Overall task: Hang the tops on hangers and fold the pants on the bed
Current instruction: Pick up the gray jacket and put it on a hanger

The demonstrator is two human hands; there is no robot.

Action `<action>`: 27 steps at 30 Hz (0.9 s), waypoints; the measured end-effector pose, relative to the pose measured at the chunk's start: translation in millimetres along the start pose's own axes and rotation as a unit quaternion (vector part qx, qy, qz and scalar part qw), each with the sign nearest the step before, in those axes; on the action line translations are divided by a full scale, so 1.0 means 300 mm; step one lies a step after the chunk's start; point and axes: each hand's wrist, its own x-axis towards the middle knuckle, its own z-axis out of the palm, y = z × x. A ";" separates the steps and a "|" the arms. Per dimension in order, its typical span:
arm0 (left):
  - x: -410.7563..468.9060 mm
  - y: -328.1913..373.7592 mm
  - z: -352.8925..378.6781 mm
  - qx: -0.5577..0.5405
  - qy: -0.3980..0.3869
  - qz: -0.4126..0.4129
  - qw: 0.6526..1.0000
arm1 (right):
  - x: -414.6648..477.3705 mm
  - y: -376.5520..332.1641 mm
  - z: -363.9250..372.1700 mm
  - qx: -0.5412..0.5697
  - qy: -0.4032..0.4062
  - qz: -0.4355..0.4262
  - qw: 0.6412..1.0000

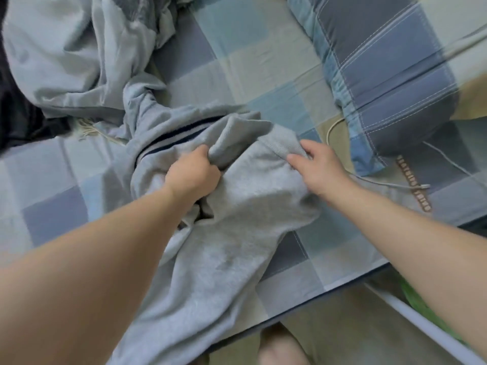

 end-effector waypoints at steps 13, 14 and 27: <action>-1.064 -0.076 -0.485 -0.394 0.033 -0.074 0.916 | -0.983 -0.889 -0.177 0.033 -0.171 -0.187 0.967; -1.127 -0.100 -0.524 -0.401 0.039 -0.058 0.913 | -1.058 -0.949 -0.161 0.034 -0.176 -0.198 0.964; -1.847 -0.540 -1.207 -0.420 0.287 0.207 0.836 | -1.667 -1.618 0.210 -0.013 -0.245 -0.396 0.885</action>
